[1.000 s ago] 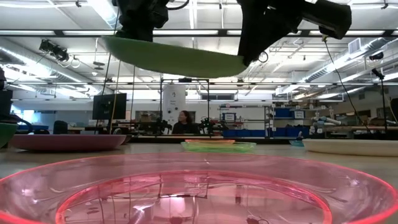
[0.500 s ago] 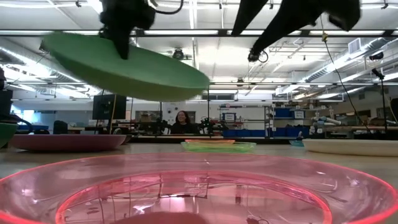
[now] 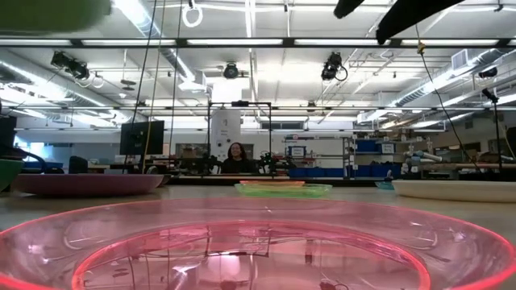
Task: Stack plastic plates
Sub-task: Stack the green plate on top of the dark green plate
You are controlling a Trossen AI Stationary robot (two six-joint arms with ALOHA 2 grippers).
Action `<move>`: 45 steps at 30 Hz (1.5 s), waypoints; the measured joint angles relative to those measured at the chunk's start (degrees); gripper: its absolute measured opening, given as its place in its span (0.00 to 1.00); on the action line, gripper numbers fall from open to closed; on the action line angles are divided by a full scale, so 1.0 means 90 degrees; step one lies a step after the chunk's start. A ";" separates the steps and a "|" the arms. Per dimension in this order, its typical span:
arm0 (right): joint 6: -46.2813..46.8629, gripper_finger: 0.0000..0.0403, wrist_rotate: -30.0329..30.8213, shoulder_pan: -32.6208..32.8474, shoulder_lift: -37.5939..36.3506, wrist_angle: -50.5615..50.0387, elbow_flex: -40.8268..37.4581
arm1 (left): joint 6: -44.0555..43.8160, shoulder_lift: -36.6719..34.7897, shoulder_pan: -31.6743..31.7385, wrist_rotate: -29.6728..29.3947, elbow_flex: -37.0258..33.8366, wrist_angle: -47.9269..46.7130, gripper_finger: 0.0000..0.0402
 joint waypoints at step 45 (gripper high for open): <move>-0.0306 0.62 -0.0957 -0.0185 0.0000 0.0313 0.0000 | 0.0787 0.1791 -0.1765 -0.0787 -0.0002 0.1006 0.05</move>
